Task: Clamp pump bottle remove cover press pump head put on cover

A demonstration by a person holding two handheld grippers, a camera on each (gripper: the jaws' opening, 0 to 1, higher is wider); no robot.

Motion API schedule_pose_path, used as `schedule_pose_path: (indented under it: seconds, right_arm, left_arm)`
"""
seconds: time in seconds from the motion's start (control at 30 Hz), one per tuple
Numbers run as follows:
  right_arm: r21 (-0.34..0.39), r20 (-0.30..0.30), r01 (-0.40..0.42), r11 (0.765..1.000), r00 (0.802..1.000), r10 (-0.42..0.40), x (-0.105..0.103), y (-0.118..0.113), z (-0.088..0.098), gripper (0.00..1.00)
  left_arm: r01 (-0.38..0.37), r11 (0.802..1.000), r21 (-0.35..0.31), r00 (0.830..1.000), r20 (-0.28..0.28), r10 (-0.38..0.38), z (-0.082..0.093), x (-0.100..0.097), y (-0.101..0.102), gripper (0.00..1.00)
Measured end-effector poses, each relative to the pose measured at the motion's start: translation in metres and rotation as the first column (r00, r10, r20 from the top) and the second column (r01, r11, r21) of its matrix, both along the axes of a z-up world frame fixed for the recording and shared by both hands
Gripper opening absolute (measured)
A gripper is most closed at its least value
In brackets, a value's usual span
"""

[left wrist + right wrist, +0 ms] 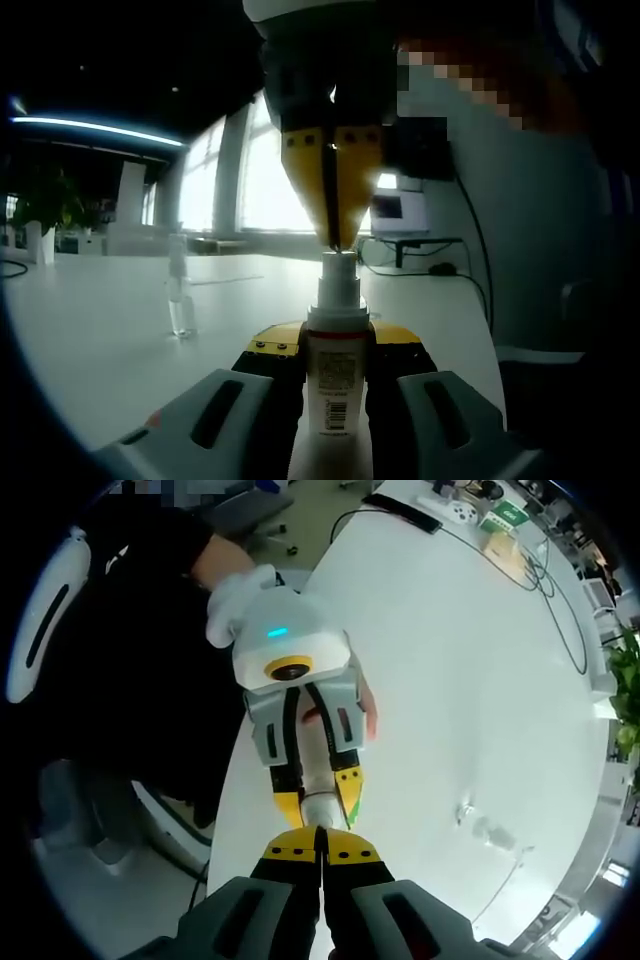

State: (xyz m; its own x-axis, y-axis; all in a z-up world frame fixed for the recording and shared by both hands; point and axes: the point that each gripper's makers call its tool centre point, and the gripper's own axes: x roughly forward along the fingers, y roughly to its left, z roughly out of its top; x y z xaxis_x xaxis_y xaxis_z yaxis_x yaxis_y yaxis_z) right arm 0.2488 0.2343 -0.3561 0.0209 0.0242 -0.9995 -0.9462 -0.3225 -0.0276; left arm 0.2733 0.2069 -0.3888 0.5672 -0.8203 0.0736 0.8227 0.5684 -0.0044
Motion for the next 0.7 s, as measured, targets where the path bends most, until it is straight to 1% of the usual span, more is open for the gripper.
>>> schedule_pose_path:
  seconds: [0.27, 0.37, 0.57, 0.7]
  right_arm:
    - [-0.001, 0.004, 0.004, 1.000, 1.000, -0.004, 0.0013, 0.0001, -0.0001, 0.00]
    - [0.000, 0.007, 0.017, 1.000, 1.000, -0.017, 0.0015, -0.0001, -0.0001, 0.00]
    - [0.005, 0.007, 0.015, 1.000, 1.000, -0.015, 0.0019, -0.0002, 0.0000, 0.00]
    - [0.000, 0.018, 0.013, 1.000, 1.000, -0.013, 0.0003, -0.0003, -0.0016, 0.00]
  left_arm:
    - [0.000, 1.000, 0.000, 1.000, 0.000, 0.000, 0.0002, -0.0002, -0.0007, 0.14]
    - [0.000, 1.000, 0.000, 1.000, 0.000, 0.000, 0.0004, -0.0003, -0.0007, 0.14]
    - [0.000, 1.000, 0.000, 1.000, 0.000, 0.000, 0.0005, -0.0005, -0.0009, 0.14]
    - [0.000, 1.000, 0.000, 1.000, 0.000, 0.000, 0.0006, -0.0007, -0.0007, 0.14]
